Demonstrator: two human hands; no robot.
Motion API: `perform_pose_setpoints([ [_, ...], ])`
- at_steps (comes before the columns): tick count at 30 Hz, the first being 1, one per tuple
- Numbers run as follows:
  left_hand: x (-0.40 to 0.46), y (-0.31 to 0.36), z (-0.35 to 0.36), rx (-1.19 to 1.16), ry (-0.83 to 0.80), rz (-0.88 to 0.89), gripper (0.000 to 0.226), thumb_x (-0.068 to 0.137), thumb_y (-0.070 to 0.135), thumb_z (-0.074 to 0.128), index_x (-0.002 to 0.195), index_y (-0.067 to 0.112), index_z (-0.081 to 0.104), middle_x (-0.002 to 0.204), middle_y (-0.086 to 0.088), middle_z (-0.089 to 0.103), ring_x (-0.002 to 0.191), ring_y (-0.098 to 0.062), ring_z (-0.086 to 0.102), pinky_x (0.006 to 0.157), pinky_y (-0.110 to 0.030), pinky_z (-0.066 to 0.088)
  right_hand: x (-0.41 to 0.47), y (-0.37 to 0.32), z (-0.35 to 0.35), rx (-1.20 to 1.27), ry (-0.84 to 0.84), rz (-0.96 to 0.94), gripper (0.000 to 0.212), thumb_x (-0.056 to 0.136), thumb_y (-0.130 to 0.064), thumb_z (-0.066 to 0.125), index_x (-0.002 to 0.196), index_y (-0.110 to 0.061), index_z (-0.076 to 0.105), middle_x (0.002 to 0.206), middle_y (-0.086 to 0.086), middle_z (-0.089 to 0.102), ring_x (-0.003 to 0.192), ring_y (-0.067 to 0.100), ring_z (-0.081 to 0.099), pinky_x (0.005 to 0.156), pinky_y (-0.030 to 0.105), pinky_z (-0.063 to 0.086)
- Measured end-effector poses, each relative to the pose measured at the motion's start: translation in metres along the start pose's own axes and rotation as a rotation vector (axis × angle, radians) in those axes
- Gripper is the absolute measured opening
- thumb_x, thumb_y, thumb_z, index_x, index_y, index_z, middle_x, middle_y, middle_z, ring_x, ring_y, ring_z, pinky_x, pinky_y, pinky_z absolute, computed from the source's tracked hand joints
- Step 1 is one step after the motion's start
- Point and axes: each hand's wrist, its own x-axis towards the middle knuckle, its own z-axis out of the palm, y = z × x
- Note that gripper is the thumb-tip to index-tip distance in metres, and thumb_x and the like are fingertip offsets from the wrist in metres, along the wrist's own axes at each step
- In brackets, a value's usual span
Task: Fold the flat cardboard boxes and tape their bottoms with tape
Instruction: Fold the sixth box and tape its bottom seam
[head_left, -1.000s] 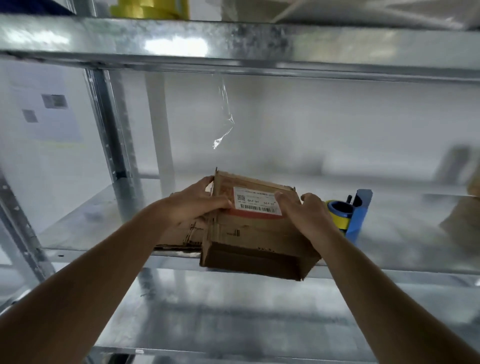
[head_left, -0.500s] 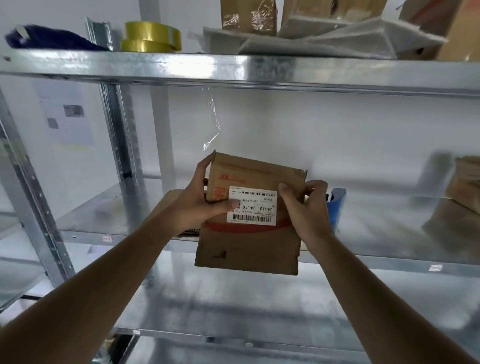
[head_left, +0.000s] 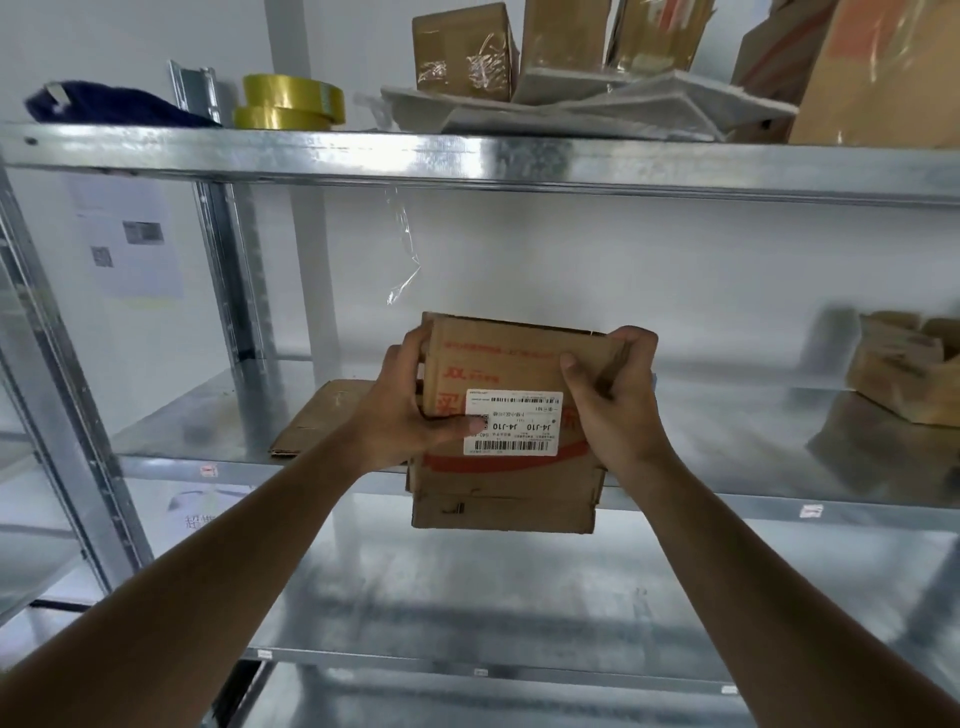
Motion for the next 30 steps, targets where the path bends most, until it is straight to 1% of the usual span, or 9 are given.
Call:
perform_pose_setpoints([
  [2,0.003,-0.006,0.003,0.028,0.004,0.007,0.089,0.073,0.039,0.093,0.144,0.038,0.038,0.138,0.004,0.052,0.096,-0.001,0.060,0.065,-0.001,0.048,-0.001,-0.002,-0.004,-0.010,-0.027,-0.019,0.032,0.103,-0.029,0.063,0.115,-0.026,0.032,0.103,0.002,0.060,0.091,0.016,0.073,0.069,0.034,0.064],
  [5,0.009,-0.015,0.007,-0.129,-0.021,-0.033,0.077,0.064,0.074,0.083,0.130,0.049,0.051,0.133,0.008,0.050,0.116,-0.020,0.066,0.078,-0.035,0.065,-0.001,-0.001,-0.011,-0.057,0.011,-0.025,0.035,0.100,-0.036,0.067,0.113,-0.032,0.035,0.109,0.010,0.058,0.098,0.023,0.072,0.071,0.044,0.066],
  [7,0.013,-0.015,0.010,-0.170,-0.035,-0.017,0.053,0.075,0.075,0.072,0.122,0.058,0.053,0.137,0.009,0.047,0.122,-0.021,0.064,0.083,-0.042,0.065,-0.003,-0.001,-0.015,-0.067,0.058,-0.025,0.037,0.095,-0.043,0.069,0.111,-0.034,0.037,0.112,0.011,0.054,0.103,0.027,0.070,0.071,0.044,0.065],
  [12,0.024,-0.004,0.020,-0.212,-0.055,0.128,0.042,0.092,0.051,0.066,0.131,0.036,0.061,0.154,0.018,0.023,0.125,-0.017,0.060,0.078,-0.041,0.065,-0.016,-0.002,-0.029,-0.148,0.165,-0.036,0.037,0.094,-0.040,0.071,0.107,-0.029,0.038,0.102,0.006,0.057,0.089,0.012,0.069,0.071,0.040,0.064],
  [17,0.032,0.008,0.046,-0.285,-0.068,0.128,0.049,0.094,0.052,0.067,0.137,0.030,0.057,0.148,0.016,0.036,0.125,-0.016,0.060,0.081,-0.032,0.064,-0.031,-0.006,-0.058,-0.222,0.215,0.041,0.037,0.096,-0.040,0.071,0.108,-0.027,0.039,0.088,-0.001,0.067,0.076,0.009,0.069,0.065,0.031,0.060],
  [21,0.039,0.032,0.071,-0.377,-0.138,0.099,0.056,0.099,0.032,0.068,0.145,0.045,0.038,0.139,0.012,0.050,0.112,-0.012,0.068,0.074,-0.032,0.064,-0.034,0.005,-0.090,-0.174,0.319,0.074,0.023,0.099,-0.038,0.067,0.108,-0.027,0.049,0.085,-0.010,0.065,0.074,0.000,0.062,0.075,0.029,0.057],
  [24,0.046,0.053,0.094,-0.383,-0.167,0.123,0.074,0.098,0.024,0.071,0.153,0.047,0.028,0.137,0.016,0.044,0.108,-0.003,0.067,0.069,-0.023,0.061,-0.031,0.019,-0.122,-0.186,0.382,0.073,0.013,0.103,-0.035,0.060,0.108,-0.024,0.056,0.092,-0.011,0.065,0.084,0.001,0.061,0.089,0.035,0.055],
  [28,0.061,0.081,0.136,-0.361,-0.199,0.185,0.069,0.099,0.019,0.069,0.154,0.043,0.036,0.143,0.010,0.038,0.120,-0.010,0.060,0.076,-0.021,0.060,-0.022,0.029,-0.170,-0.270,0.420,0.039,0.021,0.103,-0.033,0.061,0.122,-0.023,0.062,0.119,-0.002,0.052,0.097,-0.014,0.053,0.096,0.008,0.041],
  [30,0.067,0.096,0.160,-0.366,-0.192,0.224,0.070,0.099,0.016,0.069,0.154,0.043,0.036,0.141,0.008,0.039,0.116,-0.001,0.063,0.078,-0.024,0.061,-0.014,0.037,-0.197,-0.286,0.426,0.047,0.027,0.102,-0.032,0.062,0.127,-0.023,0.063,0.128,0.000,0.045,0.107,-0.005,0.053,0.104,0.010,0.038],
])
